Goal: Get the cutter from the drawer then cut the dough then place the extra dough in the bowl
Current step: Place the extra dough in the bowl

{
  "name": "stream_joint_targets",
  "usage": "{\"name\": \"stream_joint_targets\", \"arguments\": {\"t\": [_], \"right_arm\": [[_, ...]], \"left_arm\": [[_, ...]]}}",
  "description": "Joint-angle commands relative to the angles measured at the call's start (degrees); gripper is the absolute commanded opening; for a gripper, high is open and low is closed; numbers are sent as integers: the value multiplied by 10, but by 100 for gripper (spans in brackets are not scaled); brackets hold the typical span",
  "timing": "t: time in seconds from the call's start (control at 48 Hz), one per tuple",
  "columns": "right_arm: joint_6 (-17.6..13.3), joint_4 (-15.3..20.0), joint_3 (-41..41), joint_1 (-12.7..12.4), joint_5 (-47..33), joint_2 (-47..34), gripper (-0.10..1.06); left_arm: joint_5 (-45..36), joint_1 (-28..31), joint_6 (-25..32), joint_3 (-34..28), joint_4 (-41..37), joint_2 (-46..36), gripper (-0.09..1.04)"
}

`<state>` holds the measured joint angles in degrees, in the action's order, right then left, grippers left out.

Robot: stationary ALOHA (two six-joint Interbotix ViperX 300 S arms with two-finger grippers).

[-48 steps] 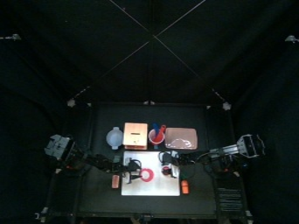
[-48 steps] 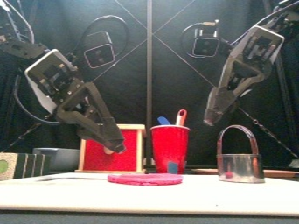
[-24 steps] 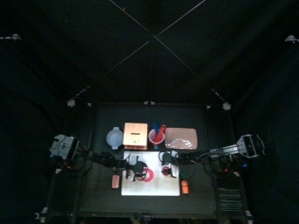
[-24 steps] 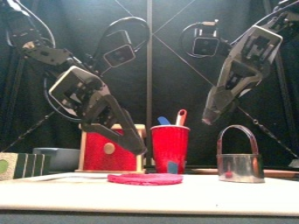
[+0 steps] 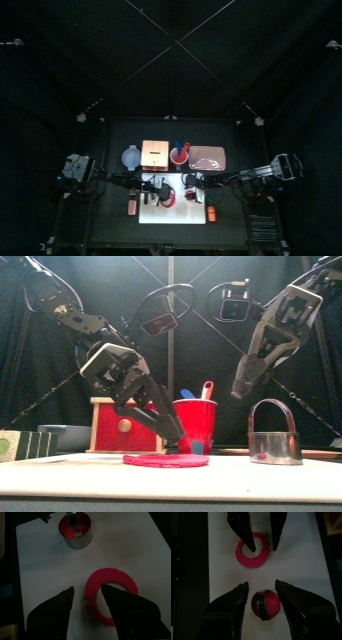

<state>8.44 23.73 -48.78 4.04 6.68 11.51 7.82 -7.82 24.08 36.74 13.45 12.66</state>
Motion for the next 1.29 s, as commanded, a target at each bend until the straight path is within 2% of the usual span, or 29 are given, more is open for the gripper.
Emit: {"name": "stream_joint_targets", "arguments": {"t": [0.021, 0.271, 0.583, 0.979, 1.292], "right_arm": [[1, 1, 4, -2, -4, 14, 83], [2, 0, 4, -3, -4, 13, 83], [1, 1, 4, -3, -4, 12, 83], [1, 3, 5, -3, -4, 11, 83], [1, 11, 4, -3, -4, 11, 83]], "left_arm": [[-5, 1, 1, -13, -4, -6, 84], [-41, 2, 0, -20, -5, 5, 84], [-47, 3, 1, -43, -5, 34, 83], [-110, 7, -2, -62, -4, 57, 67], [-129, 7, -4, -69, -4, 62, 65]]}}
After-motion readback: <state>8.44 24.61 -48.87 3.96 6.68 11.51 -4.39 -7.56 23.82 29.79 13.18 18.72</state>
